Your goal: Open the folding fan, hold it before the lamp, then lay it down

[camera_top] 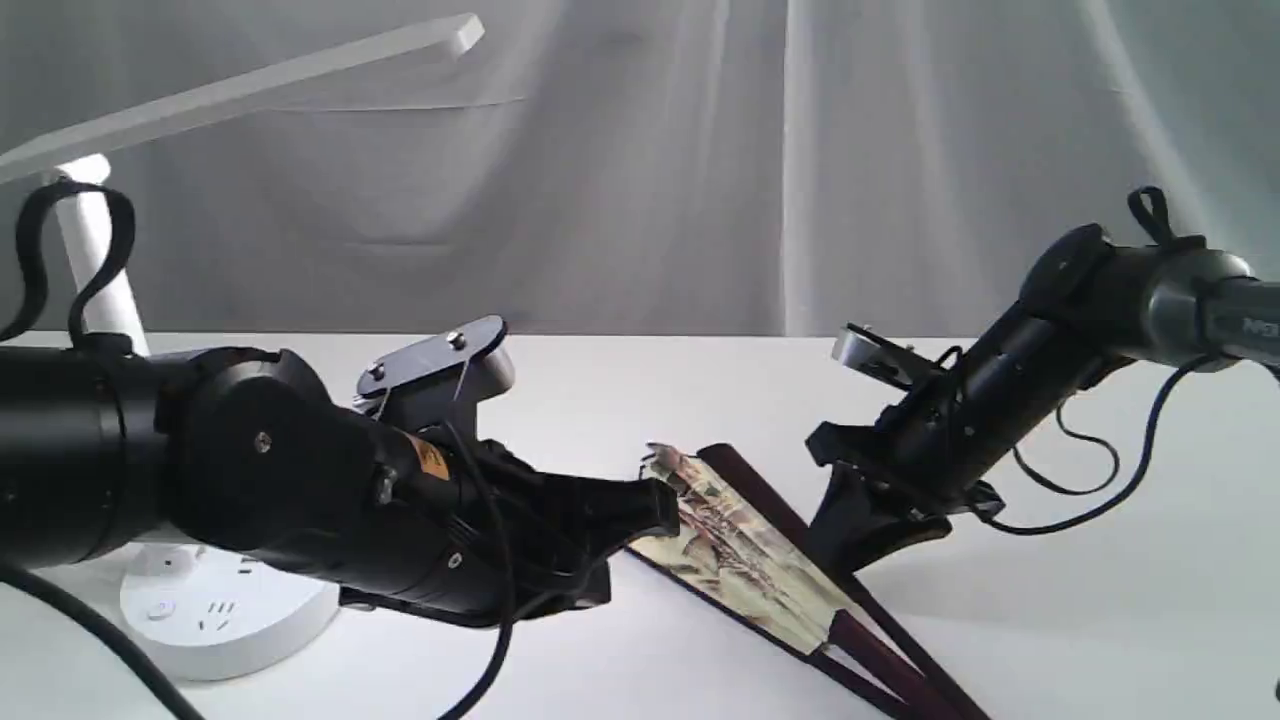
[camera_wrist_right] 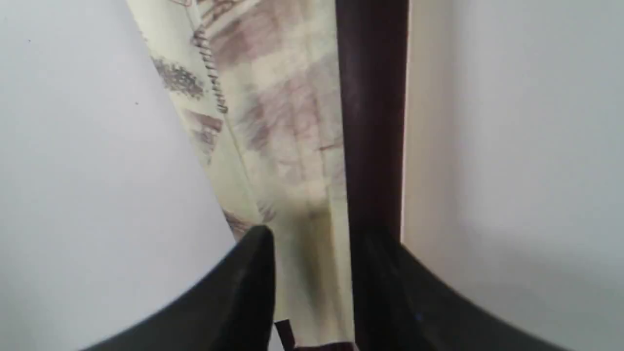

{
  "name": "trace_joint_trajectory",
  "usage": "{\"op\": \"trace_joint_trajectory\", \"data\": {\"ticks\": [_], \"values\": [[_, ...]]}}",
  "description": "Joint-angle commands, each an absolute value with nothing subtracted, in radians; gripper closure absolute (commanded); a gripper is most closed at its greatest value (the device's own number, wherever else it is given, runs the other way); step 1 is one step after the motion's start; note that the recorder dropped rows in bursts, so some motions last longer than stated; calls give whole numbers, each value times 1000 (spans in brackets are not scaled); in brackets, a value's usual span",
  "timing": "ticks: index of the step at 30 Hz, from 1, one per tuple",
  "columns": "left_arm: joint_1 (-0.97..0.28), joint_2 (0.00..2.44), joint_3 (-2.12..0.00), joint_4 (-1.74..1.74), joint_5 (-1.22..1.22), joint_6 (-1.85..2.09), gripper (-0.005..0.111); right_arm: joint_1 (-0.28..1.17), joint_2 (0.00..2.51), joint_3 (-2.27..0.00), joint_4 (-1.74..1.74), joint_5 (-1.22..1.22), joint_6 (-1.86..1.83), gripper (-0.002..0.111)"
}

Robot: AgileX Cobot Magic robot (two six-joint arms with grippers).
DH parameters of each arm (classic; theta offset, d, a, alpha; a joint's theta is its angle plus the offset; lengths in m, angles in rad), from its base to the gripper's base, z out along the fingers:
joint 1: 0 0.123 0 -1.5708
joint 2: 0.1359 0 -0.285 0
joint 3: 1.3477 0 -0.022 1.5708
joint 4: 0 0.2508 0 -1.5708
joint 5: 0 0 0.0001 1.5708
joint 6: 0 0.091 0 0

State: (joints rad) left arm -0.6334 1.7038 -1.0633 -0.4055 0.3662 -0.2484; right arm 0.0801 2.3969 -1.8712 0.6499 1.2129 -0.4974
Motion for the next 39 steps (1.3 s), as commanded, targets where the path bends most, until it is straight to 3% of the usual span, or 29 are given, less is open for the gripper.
{"op": "trace_joint_trajectory", "data": {"ticks": [1, 14, 28, 39], "values": [[-638, 1704, -1070, -417, 374, -259, 104, 81, 2389, -1869, 601, 1221, -481, 76], [-638, 1704, -1070, -453, 407, -260, 104, -30, 2389, -1868, 617, 1221, -518, 76], [-638, 1734, -1070, -470, 362, -260, 104, -37, 2389, -1741, 835, 1221, -689, 76], [-638, 1734, -1070, -470, 361, -260, 104, -16, 2389, -1741, 804, 1221, -735, 76]]}}
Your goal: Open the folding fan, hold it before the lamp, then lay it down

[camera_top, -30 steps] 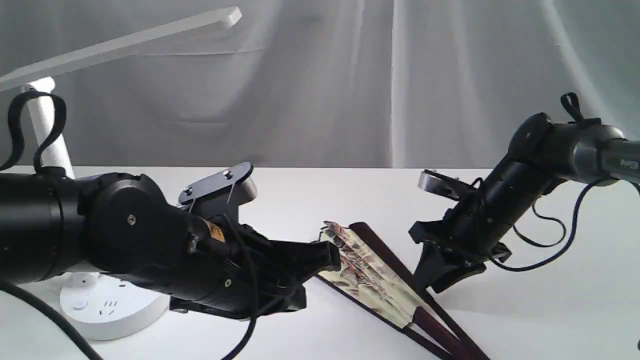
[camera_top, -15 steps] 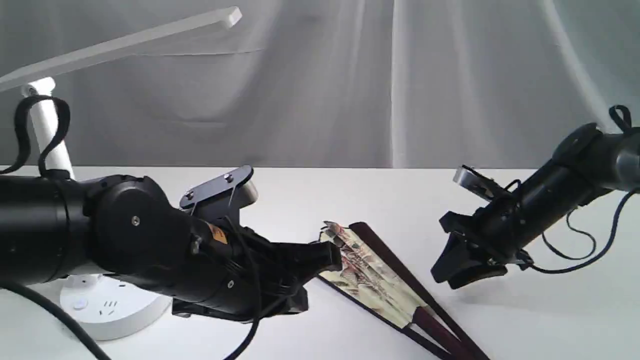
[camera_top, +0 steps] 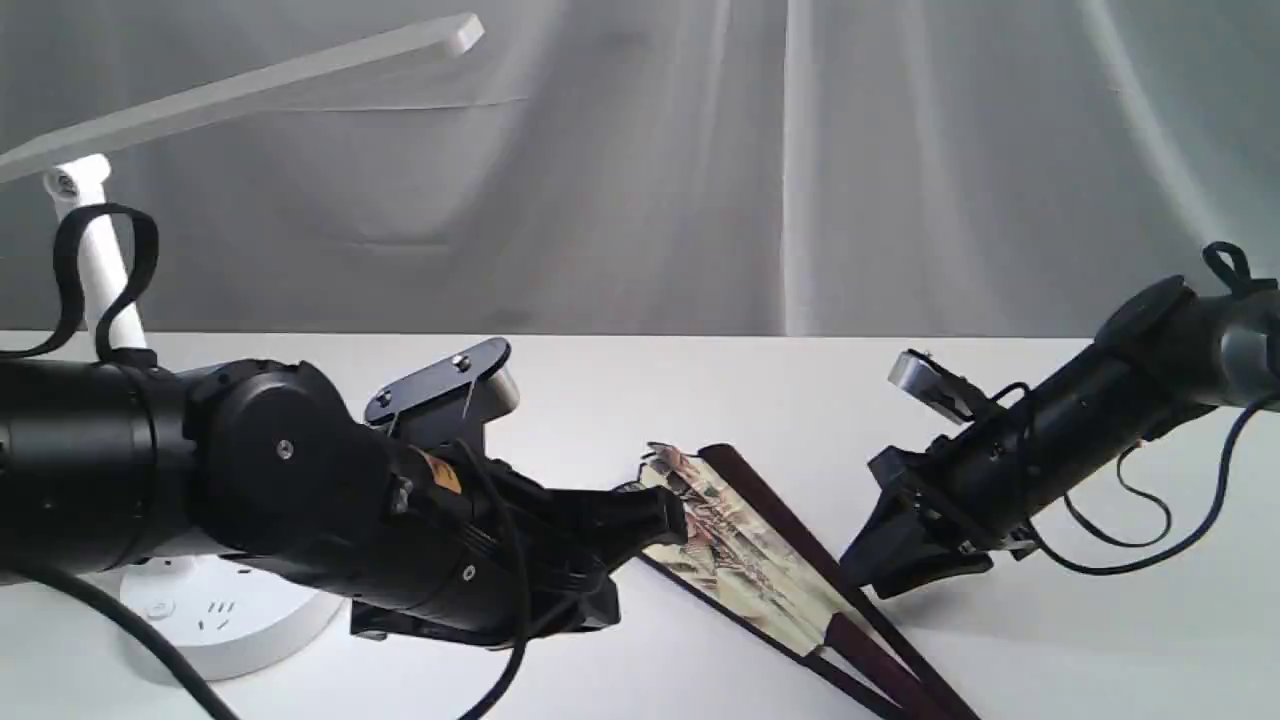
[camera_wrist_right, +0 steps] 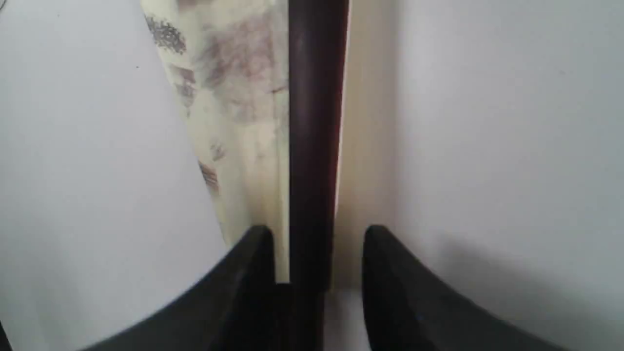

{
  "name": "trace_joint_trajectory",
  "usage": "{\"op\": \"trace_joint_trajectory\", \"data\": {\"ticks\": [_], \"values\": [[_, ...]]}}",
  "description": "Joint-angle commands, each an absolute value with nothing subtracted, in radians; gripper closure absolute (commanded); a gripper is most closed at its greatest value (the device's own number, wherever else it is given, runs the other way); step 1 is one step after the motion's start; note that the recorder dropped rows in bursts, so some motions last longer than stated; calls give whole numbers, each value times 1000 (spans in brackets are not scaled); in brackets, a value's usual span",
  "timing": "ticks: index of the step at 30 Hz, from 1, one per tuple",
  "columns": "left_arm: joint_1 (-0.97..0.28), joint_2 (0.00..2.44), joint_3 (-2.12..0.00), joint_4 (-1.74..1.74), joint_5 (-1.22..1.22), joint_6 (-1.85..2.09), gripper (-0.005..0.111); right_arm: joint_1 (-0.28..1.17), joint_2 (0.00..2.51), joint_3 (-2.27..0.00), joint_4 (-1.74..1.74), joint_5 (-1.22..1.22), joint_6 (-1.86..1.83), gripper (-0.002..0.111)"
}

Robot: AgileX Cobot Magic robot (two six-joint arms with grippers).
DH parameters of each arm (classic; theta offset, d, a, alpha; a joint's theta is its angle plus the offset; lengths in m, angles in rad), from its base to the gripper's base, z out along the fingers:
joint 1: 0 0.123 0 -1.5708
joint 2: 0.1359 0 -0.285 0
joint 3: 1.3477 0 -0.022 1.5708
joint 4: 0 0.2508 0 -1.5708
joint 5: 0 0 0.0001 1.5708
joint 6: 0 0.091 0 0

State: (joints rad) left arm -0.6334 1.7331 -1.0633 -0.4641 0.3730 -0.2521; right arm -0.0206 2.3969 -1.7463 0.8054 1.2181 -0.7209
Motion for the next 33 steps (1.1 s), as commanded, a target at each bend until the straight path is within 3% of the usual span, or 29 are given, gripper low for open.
{"op": "trace_joint_trajectory", "data": {"ticks": [1, 11, 16, 33], "values": [[-638, 1734, -1070, -470, 361, -260, 104, -10, 2389, -1741, 804, 1221, -735, 76], [-638, 1734, -1070, -470, 359, -260, 104, 1, 2398, -1741, 801, 1221, -736, 76], [-638, 1734, -1070, -470, 359, -260, 104, 2, 2401, -1741, 776, 1221, -726, 66], [-638, 1734, -1070, -470, 340, -261, 104, 32, 2401, -1741, 793, 1221, -721, 68]]}}
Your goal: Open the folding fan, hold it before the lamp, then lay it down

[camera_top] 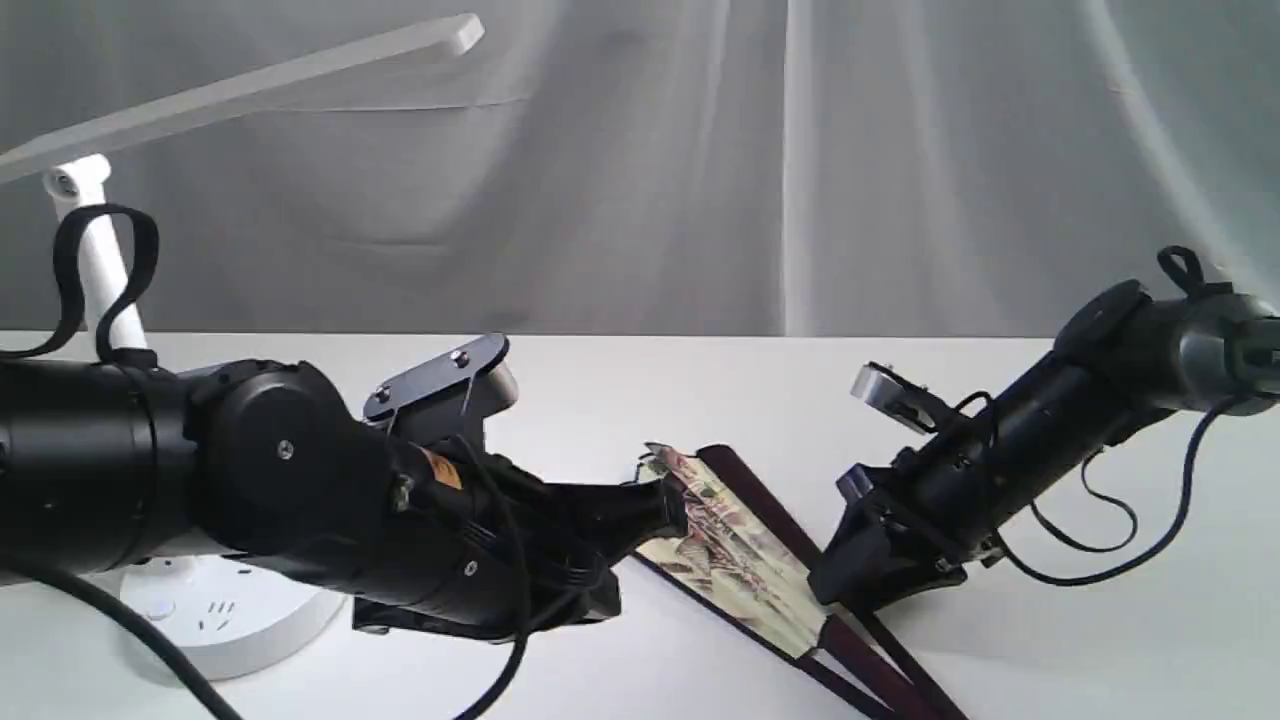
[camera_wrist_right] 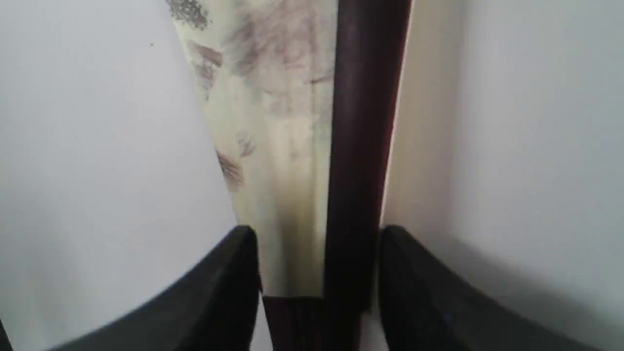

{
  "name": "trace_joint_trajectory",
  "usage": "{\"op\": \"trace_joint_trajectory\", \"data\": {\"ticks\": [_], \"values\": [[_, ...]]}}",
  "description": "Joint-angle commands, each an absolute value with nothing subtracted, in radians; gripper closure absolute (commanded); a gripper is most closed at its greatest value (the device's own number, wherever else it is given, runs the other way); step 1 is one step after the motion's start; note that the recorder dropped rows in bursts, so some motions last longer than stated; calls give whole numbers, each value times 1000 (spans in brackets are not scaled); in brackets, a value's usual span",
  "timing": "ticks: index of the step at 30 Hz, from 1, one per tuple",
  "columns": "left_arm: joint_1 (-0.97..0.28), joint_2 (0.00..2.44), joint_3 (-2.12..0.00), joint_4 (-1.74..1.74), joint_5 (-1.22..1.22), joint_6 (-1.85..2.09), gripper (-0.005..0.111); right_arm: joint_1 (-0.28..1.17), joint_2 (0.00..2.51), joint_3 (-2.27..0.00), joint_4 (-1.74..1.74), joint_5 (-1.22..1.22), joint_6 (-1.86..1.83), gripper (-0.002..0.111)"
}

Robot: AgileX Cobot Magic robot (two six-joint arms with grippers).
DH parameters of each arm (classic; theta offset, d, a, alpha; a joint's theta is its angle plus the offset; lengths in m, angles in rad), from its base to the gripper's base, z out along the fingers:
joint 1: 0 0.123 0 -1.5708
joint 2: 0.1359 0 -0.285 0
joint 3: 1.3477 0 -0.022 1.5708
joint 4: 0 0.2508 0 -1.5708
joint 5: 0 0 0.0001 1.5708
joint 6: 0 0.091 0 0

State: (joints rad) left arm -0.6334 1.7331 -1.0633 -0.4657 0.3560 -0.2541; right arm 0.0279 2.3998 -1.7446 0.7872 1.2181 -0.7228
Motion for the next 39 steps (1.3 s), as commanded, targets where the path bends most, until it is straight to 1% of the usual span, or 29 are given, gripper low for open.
{"op": "trace_joint_trajectory", "data": {"ticks": [1, 8, 11, 14, 18, 19, 21, 26, 34, 37, 39], "values": [[-638, 1734, -1070, -470, 340, -261, 104, 32, 2401, -1741, 793, 1221, -721, 68], [-638, 1734, -1070, -470, 345, -261, 104, 32, 2401, -1741, 760, 1221, -701, 69], [-638, 1734, -1070, -470, 345, -261, 104, 32, 2401, -1741, 760, 1221, -700, 73], [-638, 1734, -1070, -470, 345, -261, 104, 32, 2401, -1741, 760, 1221, -700, 82], [-638, 1734, -1070, -470, 345, -261, 104, 32, 2401, -1741, 760, 1221, -700, 97], [-638, 1734, -1070, -470, 345, -261, 104, 32, 2401, -1741, 760, 1221, -700, 103], [-638, 1734, -1070, -470, 345, -261, 104, 32, 2401, -1741, 760, 1221, -698, 108], [-638, 1734, -1070, -470, 347, -261, 104, 32, 2389, -1741, 762, 1221, -687, 108], [-638, 1734, -1070, -521, 366, -259, 104, 10, 2285, -1741, 766, 1221, -668, 108], [-633, 1723, -1070, -523, 381, -259, 96, -4, 2246, -1739, 794, 1221, -663, 108], [-619, 1710, -1070, -551, 389, -253, 87, -23, 2220, -1714, 834, 1221, -671, 108]]}}
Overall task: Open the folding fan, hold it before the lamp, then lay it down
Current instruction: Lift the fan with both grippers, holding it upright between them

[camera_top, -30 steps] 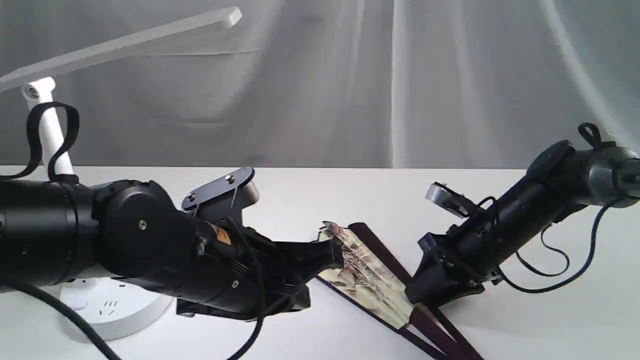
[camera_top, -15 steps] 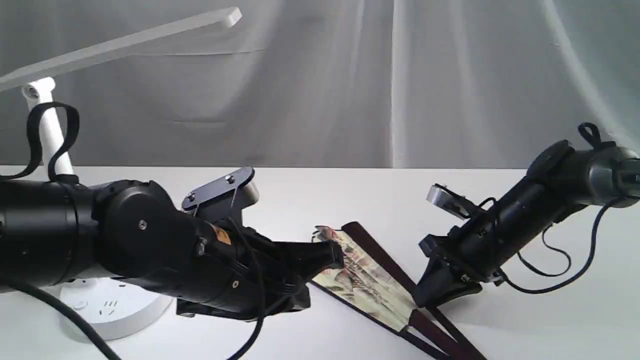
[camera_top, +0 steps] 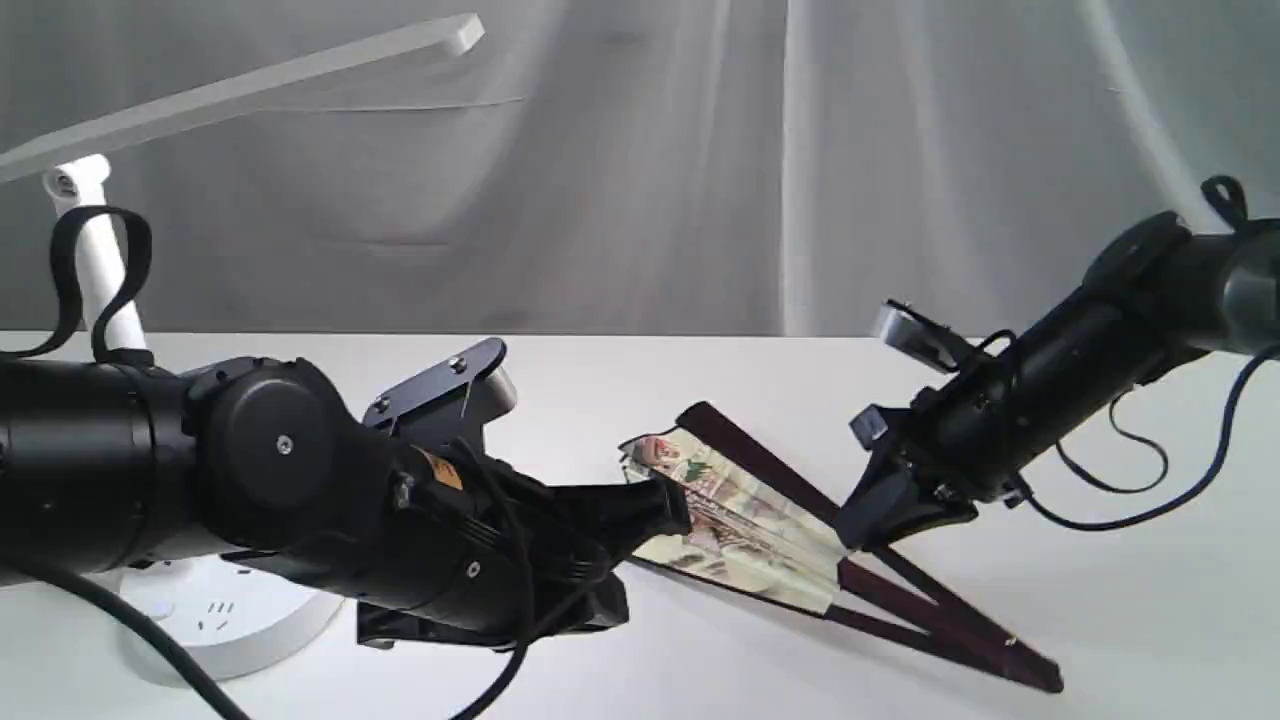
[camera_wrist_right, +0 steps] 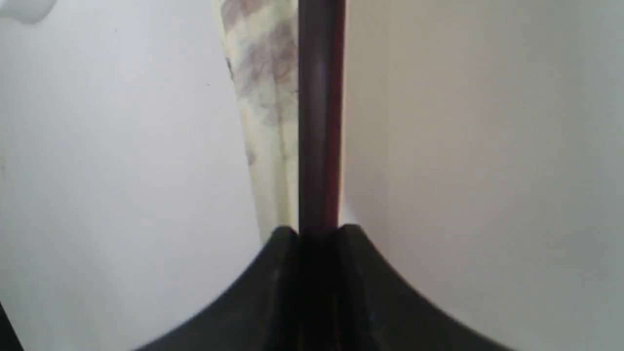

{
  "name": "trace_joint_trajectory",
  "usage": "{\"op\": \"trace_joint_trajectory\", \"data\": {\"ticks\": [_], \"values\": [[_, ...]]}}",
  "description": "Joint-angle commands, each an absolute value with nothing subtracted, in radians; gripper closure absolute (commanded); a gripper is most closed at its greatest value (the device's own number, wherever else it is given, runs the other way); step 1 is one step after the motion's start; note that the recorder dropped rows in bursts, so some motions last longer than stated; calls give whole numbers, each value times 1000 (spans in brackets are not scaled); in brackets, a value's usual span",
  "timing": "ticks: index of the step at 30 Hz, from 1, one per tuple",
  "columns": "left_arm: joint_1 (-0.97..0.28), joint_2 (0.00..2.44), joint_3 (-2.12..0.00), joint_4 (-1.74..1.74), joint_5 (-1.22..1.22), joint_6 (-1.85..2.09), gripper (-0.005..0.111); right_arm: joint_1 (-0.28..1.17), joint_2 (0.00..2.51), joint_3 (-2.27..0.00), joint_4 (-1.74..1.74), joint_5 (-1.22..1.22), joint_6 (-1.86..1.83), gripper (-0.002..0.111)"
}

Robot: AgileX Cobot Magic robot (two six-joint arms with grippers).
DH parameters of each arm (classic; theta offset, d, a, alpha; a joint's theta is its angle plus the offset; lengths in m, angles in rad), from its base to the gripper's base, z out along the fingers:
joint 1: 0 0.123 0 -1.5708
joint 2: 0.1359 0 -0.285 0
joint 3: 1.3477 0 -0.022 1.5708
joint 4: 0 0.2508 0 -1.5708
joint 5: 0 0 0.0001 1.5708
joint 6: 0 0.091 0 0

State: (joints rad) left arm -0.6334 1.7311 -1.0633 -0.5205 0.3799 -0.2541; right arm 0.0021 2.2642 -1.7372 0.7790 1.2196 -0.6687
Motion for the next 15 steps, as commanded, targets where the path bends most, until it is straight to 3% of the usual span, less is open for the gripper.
{"op": "trace_joint_trajectory", "data": {"ticks": [1, 7, 15], "values": [[-610, 1703, -1070, -567, 389, -253, 82, -32, 2205, -1692, 864, 1221, -686, 108], [-585, 1690, -1070, -674, 401, -223, 58, -76, 2169, -1567, 1021, 1221, -757, 108], [-585, 1684, -1070, -775, 379, -169, 58, -79, 2166, -1473, 1179, 1221, -810, 108]]}}
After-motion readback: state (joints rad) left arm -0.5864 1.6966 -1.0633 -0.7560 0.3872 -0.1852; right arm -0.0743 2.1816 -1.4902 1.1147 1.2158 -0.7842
